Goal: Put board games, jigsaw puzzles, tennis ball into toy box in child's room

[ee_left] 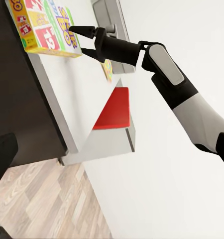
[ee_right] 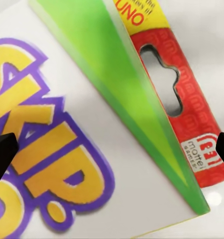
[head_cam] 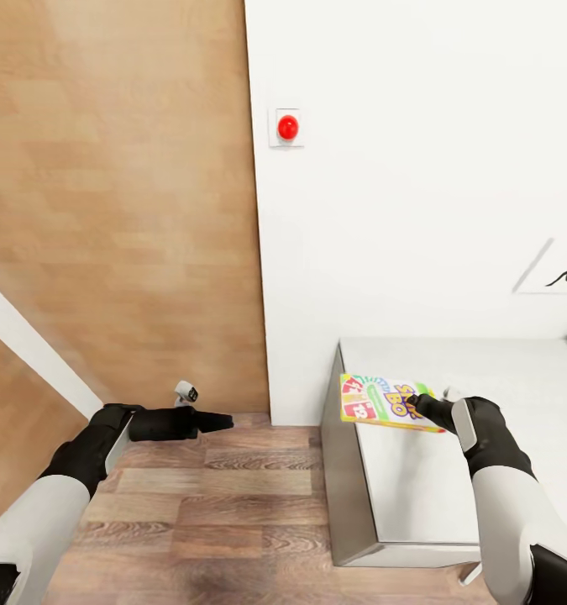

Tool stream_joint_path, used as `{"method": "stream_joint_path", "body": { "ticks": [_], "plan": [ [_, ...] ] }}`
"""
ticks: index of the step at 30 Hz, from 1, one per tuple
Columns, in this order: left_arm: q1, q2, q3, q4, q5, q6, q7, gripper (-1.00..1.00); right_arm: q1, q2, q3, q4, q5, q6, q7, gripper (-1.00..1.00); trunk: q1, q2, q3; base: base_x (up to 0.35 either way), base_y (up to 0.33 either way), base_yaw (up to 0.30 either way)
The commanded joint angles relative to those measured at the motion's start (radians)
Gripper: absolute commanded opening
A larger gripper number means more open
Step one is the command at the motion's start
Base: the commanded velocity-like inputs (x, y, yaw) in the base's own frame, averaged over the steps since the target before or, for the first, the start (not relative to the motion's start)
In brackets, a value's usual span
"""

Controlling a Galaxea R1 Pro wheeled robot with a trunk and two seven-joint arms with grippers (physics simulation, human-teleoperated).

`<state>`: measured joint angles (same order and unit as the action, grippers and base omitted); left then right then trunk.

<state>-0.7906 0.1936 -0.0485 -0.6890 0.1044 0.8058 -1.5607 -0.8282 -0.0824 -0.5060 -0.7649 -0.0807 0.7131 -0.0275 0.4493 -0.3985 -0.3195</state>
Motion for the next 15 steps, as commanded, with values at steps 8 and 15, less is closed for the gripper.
{"method": "stream_joint_path", "body": {
  "ticks": [8,15],
  "plan": [
    [-0.001,0.001,-0.005,0.0,0.007,0.011,-0.001,1.0,0.0,0.0,-0.002,0.002,-0.027,0.003,-0.002,1.0,0.001,-0.002,-0.002,0.0,0.062,0.0],
    [-0.001,0.001,-0.005,0.0,0.007,0.01,-0.001,1.0,0.0,-0.003,-0.002,0.002,-0.027,0.002,-0.002,1.0,0.001,-0.002,-0.002,0.0,0.056,0.0]
  ]
}}
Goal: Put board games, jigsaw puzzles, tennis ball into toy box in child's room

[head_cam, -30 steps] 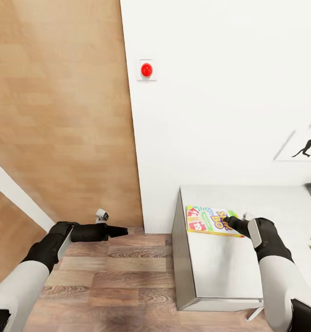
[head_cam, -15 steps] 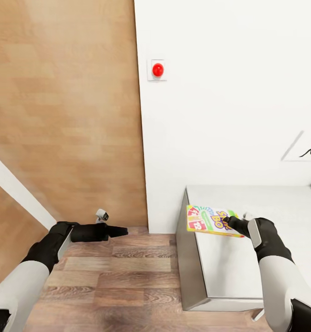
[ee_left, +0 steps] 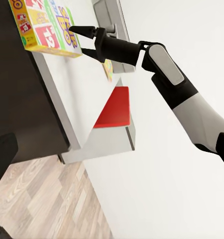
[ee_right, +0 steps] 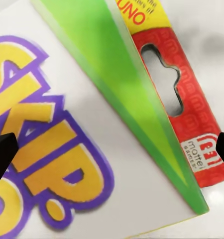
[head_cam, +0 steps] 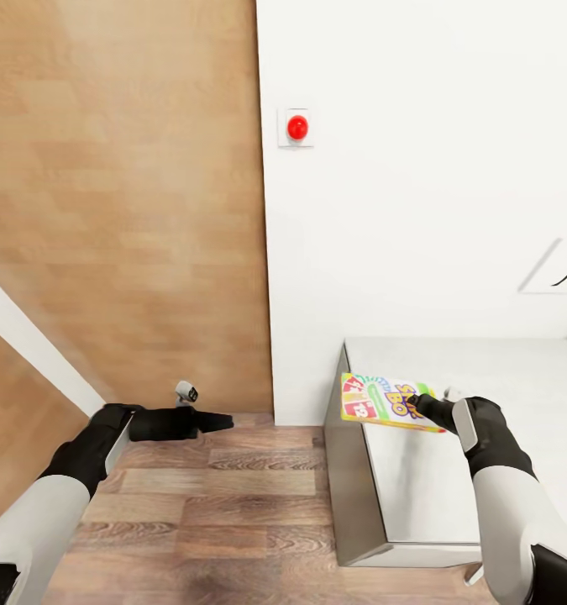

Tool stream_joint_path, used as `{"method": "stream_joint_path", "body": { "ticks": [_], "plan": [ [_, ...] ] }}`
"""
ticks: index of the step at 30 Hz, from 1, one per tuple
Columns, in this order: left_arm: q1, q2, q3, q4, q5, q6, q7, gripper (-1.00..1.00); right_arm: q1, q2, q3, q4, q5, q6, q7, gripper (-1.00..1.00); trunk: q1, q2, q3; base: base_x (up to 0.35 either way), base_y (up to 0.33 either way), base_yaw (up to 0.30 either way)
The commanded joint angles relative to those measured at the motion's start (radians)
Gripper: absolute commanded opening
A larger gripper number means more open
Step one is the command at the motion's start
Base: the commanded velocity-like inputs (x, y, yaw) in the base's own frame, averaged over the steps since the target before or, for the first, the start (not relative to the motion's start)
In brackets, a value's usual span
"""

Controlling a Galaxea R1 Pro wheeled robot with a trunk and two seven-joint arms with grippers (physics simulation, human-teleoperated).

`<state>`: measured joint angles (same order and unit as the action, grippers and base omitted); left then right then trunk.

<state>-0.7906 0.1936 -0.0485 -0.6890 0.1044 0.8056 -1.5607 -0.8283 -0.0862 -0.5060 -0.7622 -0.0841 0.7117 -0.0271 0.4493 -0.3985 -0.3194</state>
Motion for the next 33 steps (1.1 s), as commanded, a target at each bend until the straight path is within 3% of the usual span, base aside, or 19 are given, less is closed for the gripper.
{"method": "stream_joint_path", "body": {
  "ticks": [1,13,33],
  "plan": [
    [-0.001,0.001,-0.005,0.0,0.007,0.011,-0.001,1.0,0.0,0.001,-0.002,0.0,-0.023,0.004,-0.002,1.0,0.001,-0.002,-0.002,0.0,0.144,0.0],
    [-0.001,0.001,-0.005,0.0,0.007,0.01,-0.001,1.0,0.0,-0.003,-0.003,0.0,-0.025,0.004,-0.002,1.0,0.001,-0.002,-0.001,0.0,0.074,0.0],
    [-0.001,0.001,-0.005,0.0,0.008,0.01,0.0,1.0,0.003,-0.005,-0.004,-0.009,-0.026,0.005,-0.002,1.0,0.001,-0.002,0.029,0.0,0.0,0.0]
  ]
}}
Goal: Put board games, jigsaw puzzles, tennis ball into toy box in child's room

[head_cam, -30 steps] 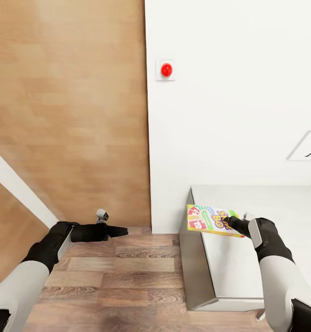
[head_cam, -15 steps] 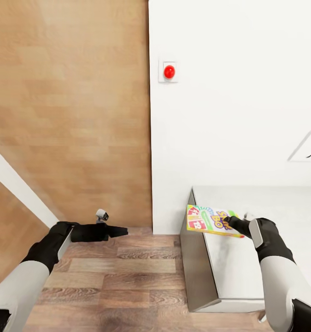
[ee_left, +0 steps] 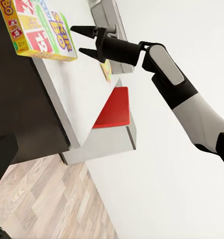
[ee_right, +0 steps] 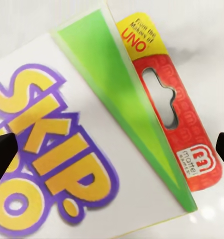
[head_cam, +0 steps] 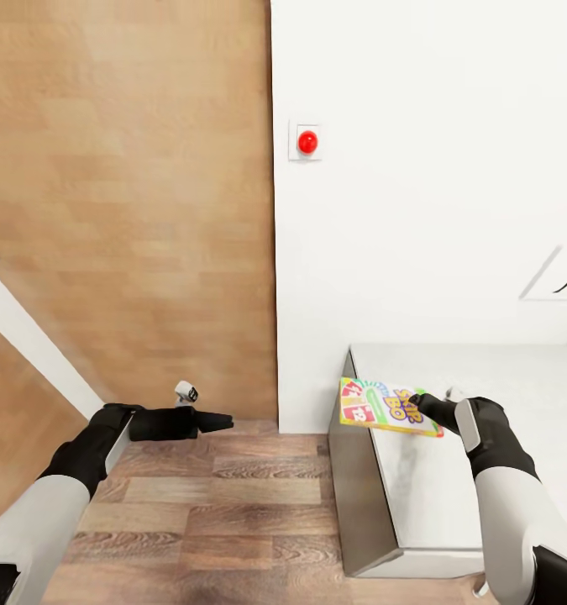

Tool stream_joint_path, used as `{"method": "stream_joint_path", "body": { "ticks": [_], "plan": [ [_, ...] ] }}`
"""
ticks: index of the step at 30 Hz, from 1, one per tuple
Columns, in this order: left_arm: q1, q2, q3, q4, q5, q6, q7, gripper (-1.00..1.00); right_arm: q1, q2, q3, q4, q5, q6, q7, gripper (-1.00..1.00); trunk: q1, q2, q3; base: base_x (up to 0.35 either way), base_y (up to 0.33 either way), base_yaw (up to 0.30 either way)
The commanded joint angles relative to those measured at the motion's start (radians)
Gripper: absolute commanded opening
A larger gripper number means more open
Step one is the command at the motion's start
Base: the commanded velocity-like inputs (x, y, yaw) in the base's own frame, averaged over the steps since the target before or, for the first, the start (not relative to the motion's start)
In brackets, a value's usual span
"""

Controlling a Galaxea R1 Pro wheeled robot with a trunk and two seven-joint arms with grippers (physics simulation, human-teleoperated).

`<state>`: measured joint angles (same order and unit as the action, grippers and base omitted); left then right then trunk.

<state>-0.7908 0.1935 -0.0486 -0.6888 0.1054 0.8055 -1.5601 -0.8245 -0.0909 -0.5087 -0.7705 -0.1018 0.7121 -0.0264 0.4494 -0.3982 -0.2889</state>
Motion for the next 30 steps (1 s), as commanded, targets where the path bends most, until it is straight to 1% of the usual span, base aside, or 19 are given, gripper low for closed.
{"method": "stream_joint_path", "body": {
  "ticks": [1,7,10,17,22,23,26,27,29,30],
  "plan": [
    [-0.001,0.001,-0.005,0.0,0.007,0.011,-0.001,1.0,-0.001,0.0,-0.002,-0.001,-0.009,0.004,-0.003,1.0,0.001,-0.002,0.0,0.0,0.0,0.0],
    [-0.001,0.001,-0.005,0.0,0.007,0.011,-0.001,1.0,0.001,-0.001,-0.002,-0.007,-0.009,0.004,-0.002,1.0,0.001,-0.002,0.009,0.0,0.0,0.0],
    [-0.001,0.001,-0.005,0.0,0.007,0.011,-0.001,1.0,0.003,-0.001,-0.003,-0.028,-0.009,0.004,-0.001,1.0,0.001,-0.002,0.014,0.0,0.0,0.0],
    [-0.001,0.001,-0.005,0.0,0.007,0.011,-0.001,1.0,0.017,0.0,-0.004,-0.101,-0.012,0.015,0.001,1.0,0.001,-0.002,0.025,0.0,0.0,0.0],
    [-0.001,0.001,-0.005,0.0,0.007,0.011,-0.001,1.0,0.022,0.0,-0.004,-0.184,-0.02,0.038,0.003,1.0,0.001,-0.002,0.033,0.0,0.0,0.0],
    [-0.001,0.001,-0.005,0.0,0.007,0.011,-0.001,1.0,0.022,0.0,-0.005,-0.194,-0.021,0.046,0.004,1.0,0.001,-0.002,0.034,0.0,0.0,0.0],
    [-0.001,0.001,-0.005,0.0,0.007,0.011,0.0,1.0,0.023,0.0,-0.006,-0.252,-0.024,0.118,0.007,1.0,0.001,-0.002,0.039,0.0,0.0,0.0],
    [-0.001,0.001,-0.005,0.0,0.007,0.011,-0.001,1.0,0.023,0.0,-0.007,-0.288,-0.025,0.155,0.009,1.0,0.001,-0.002,0.041,0.0,0.0,0.0],
    [-0.001,0.001,-0.005,0.0,0.007,0.011,0.0,1.0,0.023,0.0,-0.007,-0.333,-0.026,0.193,0.012,1.0,0.001,-0.002,0.044,0.0,0.0,0.0],
    [-0.001,0.001,-0.005,0.0,0.007,0.011,0.0,1.0,0.025,0.001,-0.007,-0.385,-0.026,0.23,0.021,1.0,0.001,-0.002,0.045,0.0,0.0,0.0]
  ]
}}
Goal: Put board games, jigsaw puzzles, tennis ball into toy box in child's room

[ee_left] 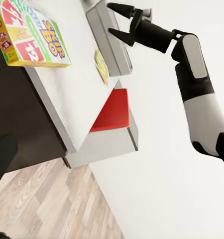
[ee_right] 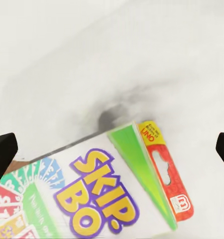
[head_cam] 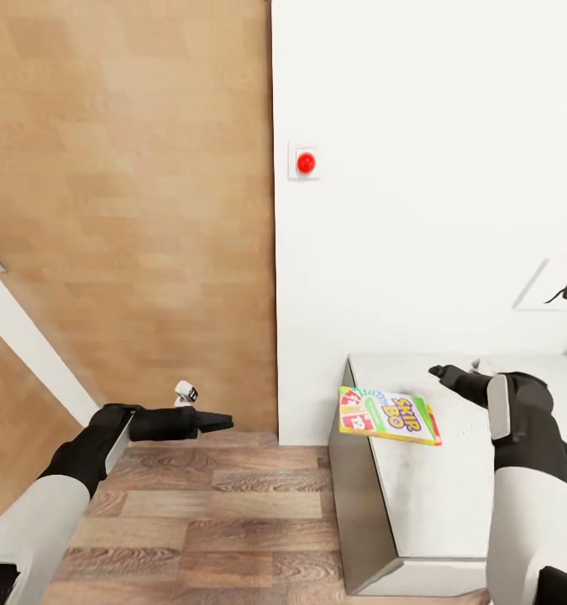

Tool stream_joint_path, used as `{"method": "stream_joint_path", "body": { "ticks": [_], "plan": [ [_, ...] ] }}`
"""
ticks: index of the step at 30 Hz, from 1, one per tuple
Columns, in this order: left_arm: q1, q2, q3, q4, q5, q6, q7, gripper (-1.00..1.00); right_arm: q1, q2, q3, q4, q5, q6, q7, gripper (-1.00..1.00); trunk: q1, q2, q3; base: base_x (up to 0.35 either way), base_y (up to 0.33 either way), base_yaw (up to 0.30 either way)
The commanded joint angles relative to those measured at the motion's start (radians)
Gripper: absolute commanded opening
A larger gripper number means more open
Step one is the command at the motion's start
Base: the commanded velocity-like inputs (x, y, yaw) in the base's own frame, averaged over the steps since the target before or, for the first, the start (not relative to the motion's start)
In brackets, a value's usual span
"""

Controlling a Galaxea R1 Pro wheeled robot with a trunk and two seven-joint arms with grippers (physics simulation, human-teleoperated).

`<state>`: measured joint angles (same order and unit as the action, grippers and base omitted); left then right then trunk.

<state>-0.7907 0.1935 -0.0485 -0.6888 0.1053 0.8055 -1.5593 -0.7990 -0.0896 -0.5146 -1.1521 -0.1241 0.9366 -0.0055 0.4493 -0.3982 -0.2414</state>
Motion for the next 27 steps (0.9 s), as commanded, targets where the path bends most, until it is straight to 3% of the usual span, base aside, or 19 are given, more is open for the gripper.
{"method": "stream_joint_path", "body": {
  "ticks": [1,6,14,17,20,21,27],
  "plan": [
    [-0.001,0.001,-0.005,0.0,0.007,0.011,-0.001,1.0,0.002,0.001,-0.001,-0.03,-0.004,0.025,0.006,1.0,0.001,-0.002,0.0,0.0,0.0,0.0],
    [-0.001,0.0,-0.005,0.0,0.007,0.011,-0.001,1.0,0.058,0.0,-0.003,-0.201,-0.013,0.11,0.101,1.0,0.001,-0.002,0.008,0.0,0.0,0.0],
    [-0.001,-0.003,-0.005,0.0,0.007,0.011,-0.001,1.0,0.207,-0.002,-0.005,-0.338,-0.064,0.111,0.302,1.0,0.001,-0.002,0.02,0.0,0.0,0.0],
    [-0.001,-0.004,-0.005,0.0,0.006,0.011,-0.001,1.0,0.297,-0.004,-0.012,-0.358,-0.122,0.111,0.426,1.0,0.001,-0.002,0.025,0.0,0.0,0.0],
    [-0.001,-0.005,-0.005,0.0,0.006,0.011,0.0,1.0,0.358,-0.005,-0.023,-0.365,-0.153,0.111,0.51,1.0,0.001,-0.002,0.03,0.0,0.0,0.0],
    [-0.001,-0.006,-0.004,0.0,0.006,0.011,0.0,1.0,0.397,-0.005,-0.033,-0.371,-0.168,0.111,0.568,1.0,0.001,-0.002,0.031,0.0,0.0,0.0],
    [-0.001,-0.006,-0.004,0.0,0.005,0.011,0.001,1.0,0.478,-0.005,-0.091,-0.424,-0.191,0.111,0.823,1.0,0.001,-0.002,0.041,0.0,0.0,0.0]
  ]
}}
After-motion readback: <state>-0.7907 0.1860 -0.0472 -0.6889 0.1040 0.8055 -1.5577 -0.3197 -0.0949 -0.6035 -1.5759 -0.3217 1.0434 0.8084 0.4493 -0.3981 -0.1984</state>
